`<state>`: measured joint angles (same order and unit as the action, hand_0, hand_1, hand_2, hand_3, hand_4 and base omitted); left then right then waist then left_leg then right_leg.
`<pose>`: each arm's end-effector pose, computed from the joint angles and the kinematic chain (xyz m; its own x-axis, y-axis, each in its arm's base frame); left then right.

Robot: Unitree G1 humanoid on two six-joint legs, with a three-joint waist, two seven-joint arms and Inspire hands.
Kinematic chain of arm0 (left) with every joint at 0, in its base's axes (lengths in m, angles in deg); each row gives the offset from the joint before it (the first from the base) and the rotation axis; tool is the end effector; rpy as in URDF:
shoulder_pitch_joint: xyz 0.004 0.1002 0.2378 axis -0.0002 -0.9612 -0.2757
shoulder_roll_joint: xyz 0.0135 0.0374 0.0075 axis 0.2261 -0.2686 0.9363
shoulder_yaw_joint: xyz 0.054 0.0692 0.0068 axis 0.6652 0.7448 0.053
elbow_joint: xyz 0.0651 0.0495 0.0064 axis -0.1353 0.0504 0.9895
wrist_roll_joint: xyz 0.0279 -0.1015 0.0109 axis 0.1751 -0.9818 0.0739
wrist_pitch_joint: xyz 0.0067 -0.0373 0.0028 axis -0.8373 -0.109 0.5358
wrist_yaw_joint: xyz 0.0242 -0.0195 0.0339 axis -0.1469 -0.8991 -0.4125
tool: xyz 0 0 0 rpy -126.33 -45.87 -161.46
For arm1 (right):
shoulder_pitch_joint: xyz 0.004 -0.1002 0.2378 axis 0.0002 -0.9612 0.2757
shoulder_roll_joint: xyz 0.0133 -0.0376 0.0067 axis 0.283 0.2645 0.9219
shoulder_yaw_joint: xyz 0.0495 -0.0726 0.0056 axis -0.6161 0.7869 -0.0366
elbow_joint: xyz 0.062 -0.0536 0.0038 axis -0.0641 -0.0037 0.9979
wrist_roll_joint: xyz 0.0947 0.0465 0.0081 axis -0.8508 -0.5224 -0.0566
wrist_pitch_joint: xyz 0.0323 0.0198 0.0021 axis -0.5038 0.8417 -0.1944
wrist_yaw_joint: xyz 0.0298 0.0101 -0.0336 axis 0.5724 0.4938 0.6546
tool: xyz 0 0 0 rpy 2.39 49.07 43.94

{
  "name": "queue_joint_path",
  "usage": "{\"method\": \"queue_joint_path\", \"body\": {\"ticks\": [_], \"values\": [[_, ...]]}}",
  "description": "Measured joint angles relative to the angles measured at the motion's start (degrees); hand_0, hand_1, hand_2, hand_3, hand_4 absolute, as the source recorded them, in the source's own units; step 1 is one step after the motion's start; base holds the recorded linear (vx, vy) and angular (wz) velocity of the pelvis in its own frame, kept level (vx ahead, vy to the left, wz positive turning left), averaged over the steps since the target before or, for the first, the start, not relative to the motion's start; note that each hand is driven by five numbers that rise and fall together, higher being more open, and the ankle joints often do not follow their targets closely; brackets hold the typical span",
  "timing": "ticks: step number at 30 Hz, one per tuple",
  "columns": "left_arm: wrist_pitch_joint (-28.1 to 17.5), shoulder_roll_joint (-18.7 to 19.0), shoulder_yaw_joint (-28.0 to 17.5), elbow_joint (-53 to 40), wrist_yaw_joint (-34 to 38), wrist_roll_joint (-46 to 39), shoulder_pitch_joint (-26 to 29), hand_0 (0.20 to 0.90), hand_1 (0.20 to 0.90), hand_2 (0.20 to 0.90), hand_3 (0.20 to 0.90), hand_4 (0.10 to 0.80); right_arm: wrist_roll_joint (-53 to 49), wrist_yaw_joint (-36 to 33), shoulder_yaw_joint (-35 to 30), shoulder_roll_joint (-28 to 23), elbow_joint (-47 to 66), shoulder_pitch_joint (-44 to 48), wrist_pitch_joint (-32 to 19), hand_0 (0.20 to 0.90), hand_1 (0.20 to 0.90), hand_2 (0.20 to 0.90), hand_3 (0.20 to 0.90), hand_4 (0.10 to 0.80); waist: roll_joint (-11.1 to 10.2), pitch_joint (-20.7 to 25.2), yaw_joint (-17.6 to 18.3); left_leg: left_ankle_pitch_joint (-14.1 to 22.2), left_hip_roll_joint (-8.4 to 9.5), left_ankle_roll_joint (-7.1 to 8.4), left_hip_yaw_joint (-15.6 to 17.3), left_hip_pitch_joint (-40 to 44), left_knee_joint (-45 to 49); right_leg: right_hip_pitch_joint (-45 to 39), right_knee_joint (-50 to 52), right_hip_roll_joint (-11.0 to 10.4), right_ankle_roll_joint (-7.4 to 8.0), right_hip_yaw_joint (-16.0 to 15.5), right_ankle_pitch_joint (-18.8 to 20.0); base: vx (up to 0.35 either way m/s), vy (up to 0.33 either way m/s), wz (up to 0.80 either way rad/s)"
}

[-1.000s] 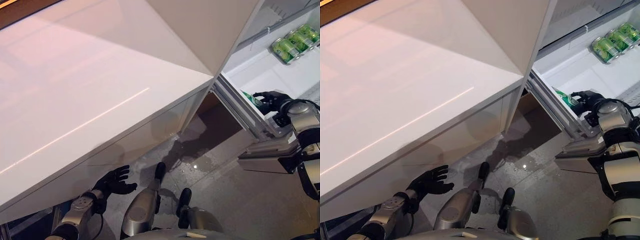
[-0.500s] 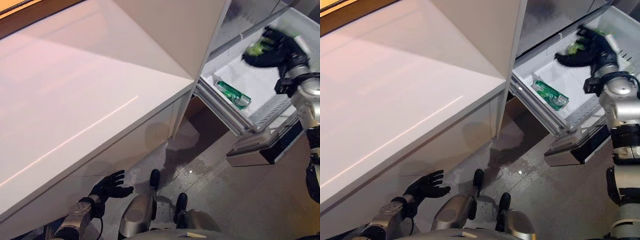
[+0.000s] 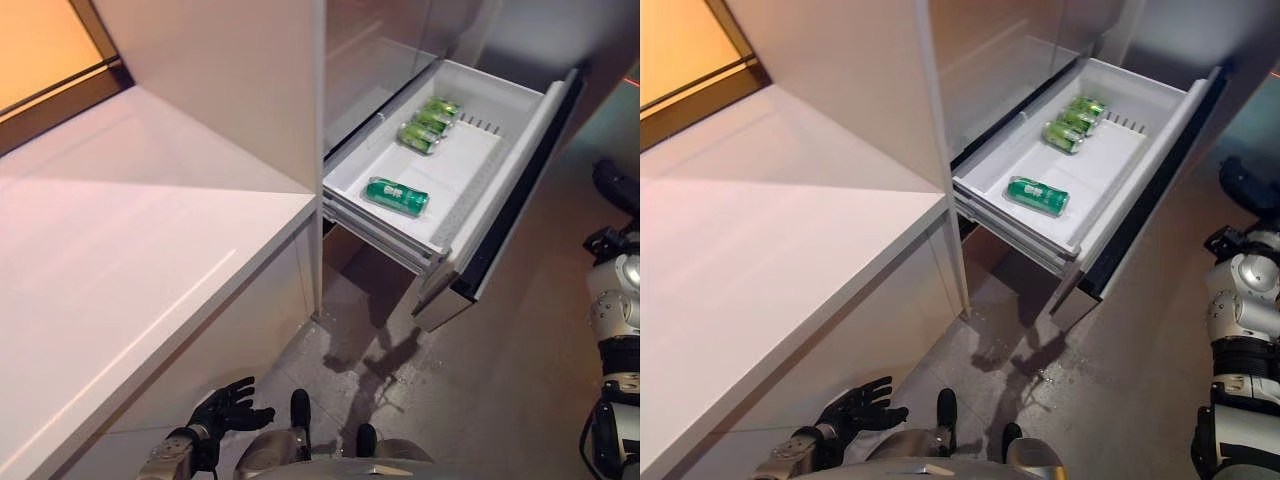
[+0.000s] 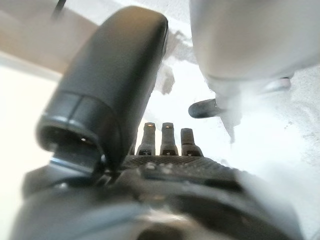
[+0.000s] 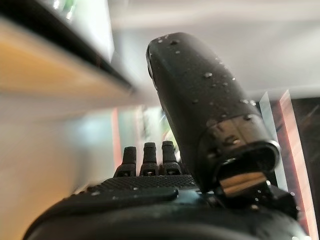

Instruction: Put drinks into fridge and close the fridge

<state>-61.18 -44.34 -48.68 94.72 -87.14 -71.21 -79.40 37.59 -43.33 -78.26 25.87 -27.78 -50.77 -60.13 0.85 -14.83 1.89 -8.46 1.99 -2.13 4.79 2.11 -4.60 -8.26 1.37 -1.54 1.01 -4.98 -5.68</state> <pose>0.1004 0.2315 -0.0876 0.5760 -0.0725 -0.8142 0.0491 0.9973 -0.0540 0.2490 -0.3387 0.1351 0.6065 -0.7928 0.0605 0.7543 0.5978 0.2714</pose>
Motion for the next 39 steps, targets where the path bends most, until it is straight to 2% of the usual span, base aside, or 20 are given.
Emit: {"method": "queue_joint_path", "body": {"ticks": [4, 8, 11, 13, 17, 20, 22, 25, 28, 32, 39], "values": [[0.15, -1.01, 1.22, 0.15, -0.33, 0.05, 1.59, 0.9, 0.9, 0.9, 0.9, 0.8, -2.86, -0.82, 0.35, 3.1, -1.4, -0.68, -0.11, 0.9, 0.9, 0.9, 0.9, 0.8, 0.6, -1.33, -0.24, 2.81, -0.24, -0.24, -0.14, -4.02, 7.43, 3.88, 6.99, -0.22, -0.63, -0.02, -2.76, -0.055, -0.033, -0.01], [0.24, -0.99, 2.32, 0.0, 0.1, -0.01, 5.31, 0.9, 0.9, 0.9, 0.9, 0.8, -4.5, -0.6, 2.04, 3.74, -1.41, 0.86, -1.21, 0.9, 0.9, 0.9, 0.9, 0.8, 0.58, -6.07, -2.06, 5.07, 0.0, -0.17, -0.43, -9.3, 15.2, 11.37, 19.07, -1.67, -1.11, -0.26, -7.55, -0.121, -0.033, 0.04], [0.1, -0.9, 2.18, -1.72, 0.3, -1.78, 7.65, 0.9, 0.9, 0.9, 0.9, 0.8, -7.69, -0.43, 2.77, 3.94, -1.42, 3.64, -1.31, 0.9, 0.9, 0.9, 0.9, 0.8, 0.73, -10.33, -3.55, 5.93, 0.16, 0.14, -0.18, -14.4, 19.63, 17.58, 25.94, -2.38, -1.54, -0.29, -9.18, -0.152, 0.004, 0.04], [-0.61, -0.88, 2.35, -2.67, 0.47, -2.72, 8.93, 0.9, 0.9, 0.9, 0.9, 0.8, -9.19, -0.44, 2.98, 4.62, -1.45, 5.48, -1.34, 0.9, 0.9, 0.9, 0.9, 0.8, 0.82, -12.06, -4.13, 6.23, 0.31, -0.15, -0.06, -17.49, 21.82, 21.22, 29.29, -2.98, -2.1, -0.06, -10.07, -0.148, 0.025, 0.03], [-1.3, -0.99, 2.71, -4.74, 2.26, -4.52, 10.81, 0.9, 0.9, 0.9, 0.9, 0.8, -11.81, 0.26, 3.87, 5.21, -1.5, 8.94, -1.35, 0.9, 0.9, 0.9, 0.9, 0.8, 1.41, -15.4, -4.17, 7.32, 1.29, -1.35, 0.03, -23.07, 27.53, 26.73, 35.92, -4.14, -1.53, 0.24, -11.64, -0.09, 0.026, 0.04], [-1.39, -1.02, 2.57, -4.53, 3.25, -5.25, 12.23, 0.9, 0.9, 0.9, 0.9, 0.8, -12.97, 2.41, 4.64, 5.31, -1.52, 9.59, -1.5, 0.9, 0.9, 0.9, 0.9, 0.8, 1.58, -16.27, -4.46, 7.65, 1.63, -1.78, 0.19, -25.76, 29.93, 29.43, 38.79, -4.82, -1.37, 0.39, -12.42, 0.026, 0.033, 0.02], [-1.4, -1.02, 2.41, -5.03, 3.99, -5.74, 12.25, 0.9, 0.9, 0.9, 0.9, 0.8, -13.95, 6.45, 5.25, 5.31, -1.42, 9.82, -1.73, 0.9, 0.9, 0.9, 0.9, 0.8, 1.63, -16.49, -4.46, 8.44, 1.92, -2.27, 0.36, -27.22, 31.93, 30.91, 40.82, -5.11, -1.17, 0.86, -12.92, 0.012, 0.041, -0.01], [-1.12, -1.05, 2.11, -6.17, 4.39, -6.39, 12.13, 0.9, 0.9, 0.9, 0.9, 0.8, -13.94, 12.54, 7.53, 5.3, -0.6, 9.97, -2.21, 0.9, 0.9, 0.9, 0.9, 0.8, 1.75, -16.59, -4.42, 8.46, 2.11, -2.26, 0.14, -29.02, 33.36, 32.76, 42.59, -5.23, -1.15, 1.05, -12.97, -0.007, 0.012, -0.01], [-1.08, -1.1, 1.98, -6.96, 4.61, -6.62, 11.56, 0.9, 0.9, 0.9, 0.9, 0.8, -13.75, 15.55, 9.52, 5.3, 0.72, 9.97, -3.24, 0.9, 0.9, 0.9, 0.9, 0.8, 1.78, -16.6, -4.44, 8.41, 2.5, -2.16, -0.2, -29.57, 33.3, 33.28, 43.0, -5.25, -1.27, 0.88, -12.89, 0.002, 0.009, 0.01], [-1.09, -1.25, 2.0, -7.4, 4.26, -6.78, 11.26, 0.9, 0.9, 0.9, 0.9, 0.8, -9.96, 16.7, 11.76, 4.59, 2.07, 11.19, -4.12, 0.9, 0.9, 0.9, 0.9, 0.8, 1.97, -16.73, -4.43, 8.28, 3.31, -1.95, -0.93, -29.98, 33.01, 34.0, 43.37, -5.87, -1.57, 0.58, -12.67, 0.008, 0.031, 0.05], [-1.97, -1.67, 1.96, -7.19, 3.73, -8.07, 10.74, 0.9, 0.9, 0.9, 0.9, 0.8, 1.23, 16.17, 19.03, 2.48, 2.07, 16.62, -3.43, 0.9, 0.9, 0.9, 0.9, 0.8, 2.6, -17.05, -5.18, 7.15, 4.06, -0.55, -4.04, -29.58, 31.53, 33.13, 42.45, -5.68, -1.88, -1.08, -12.52, 0.048, 0.048, 0.08]]}}
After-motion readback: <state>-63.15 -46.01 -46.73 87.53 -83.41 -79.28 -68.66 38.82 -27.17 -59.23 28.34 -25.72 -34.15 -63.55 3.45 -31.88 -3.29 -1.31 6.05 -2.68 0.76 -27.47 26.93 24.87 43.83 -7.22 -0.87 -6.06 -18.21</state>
